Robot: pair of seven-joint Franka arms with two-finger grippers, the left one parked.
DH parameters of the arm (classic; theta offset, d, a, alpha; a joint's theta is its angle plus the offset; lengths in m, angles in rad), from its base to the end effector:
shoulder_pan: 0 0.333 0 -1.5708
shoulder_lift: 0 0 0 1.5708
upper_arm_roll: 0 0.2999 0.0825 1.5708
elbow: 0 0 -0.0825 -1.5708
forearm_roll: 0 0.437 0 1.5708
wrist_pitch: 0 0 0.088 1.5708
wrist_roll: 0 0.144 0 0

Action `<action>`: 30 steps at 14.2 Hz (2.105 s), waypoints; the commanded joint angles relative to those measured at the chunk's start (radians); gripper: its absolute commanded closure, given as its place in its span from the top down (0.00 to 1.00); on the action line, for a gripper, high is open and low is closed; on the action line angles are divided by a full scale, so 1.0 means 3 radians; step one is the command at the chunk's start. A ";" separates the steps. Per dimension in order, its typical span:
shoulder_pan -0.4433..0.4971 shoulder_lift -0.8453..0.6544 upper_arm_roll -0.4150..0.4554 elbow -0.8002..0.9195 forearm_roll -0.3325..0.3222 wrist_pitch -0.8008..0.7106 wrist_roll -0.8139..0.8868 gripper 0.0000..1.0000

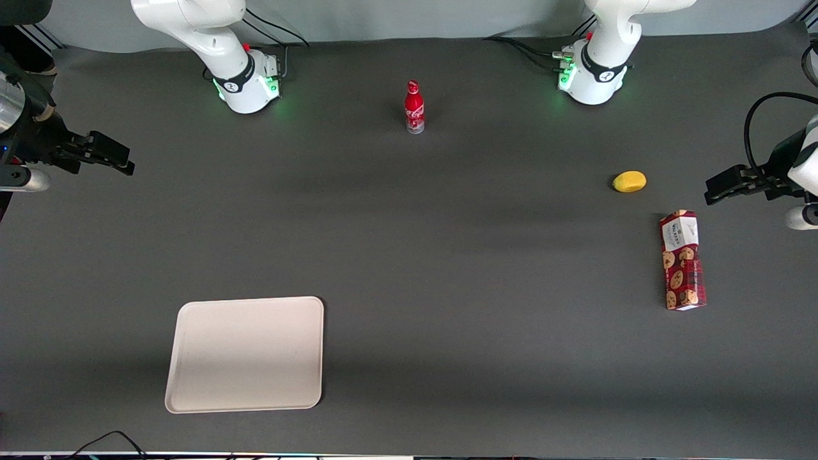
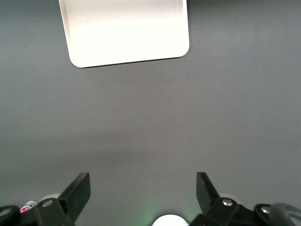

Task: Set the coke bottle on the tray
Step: 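Move the open right gripper over the red Coca-Cola bottle and lower it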

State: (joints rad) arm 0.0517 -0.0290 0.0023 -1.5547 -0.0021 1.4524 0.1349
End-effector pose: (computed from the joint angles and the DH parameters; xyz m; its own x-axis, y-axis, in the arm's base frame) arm 0.5830 0.0312 0.5872 0.9941 -0.0812 -0.0723 -0.0805 -0.9967 0.0120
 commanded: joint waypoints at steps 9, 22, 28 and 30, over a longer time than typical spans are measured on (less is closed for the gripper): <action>0.0099 -0.0098 0.0563 0.0237 0.0185 -0.0427 0.0585 1.00; 0.0109 0.0035 0.3438 -0.1694 0.0615 0.1902 0.4244 1.00; 0.0200 0.0168 0.3669 -0.2160 0.0483 0.2659 0.4678 1.00; 0.0272 0.0310 0.3669 -0.2231 0.0198 0.2782 0.4948 1.00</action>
State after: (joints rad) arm 0.1113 0.0129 1.1015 -2.2122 0.1359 2.2400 1.5216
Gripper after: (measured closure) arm 0.000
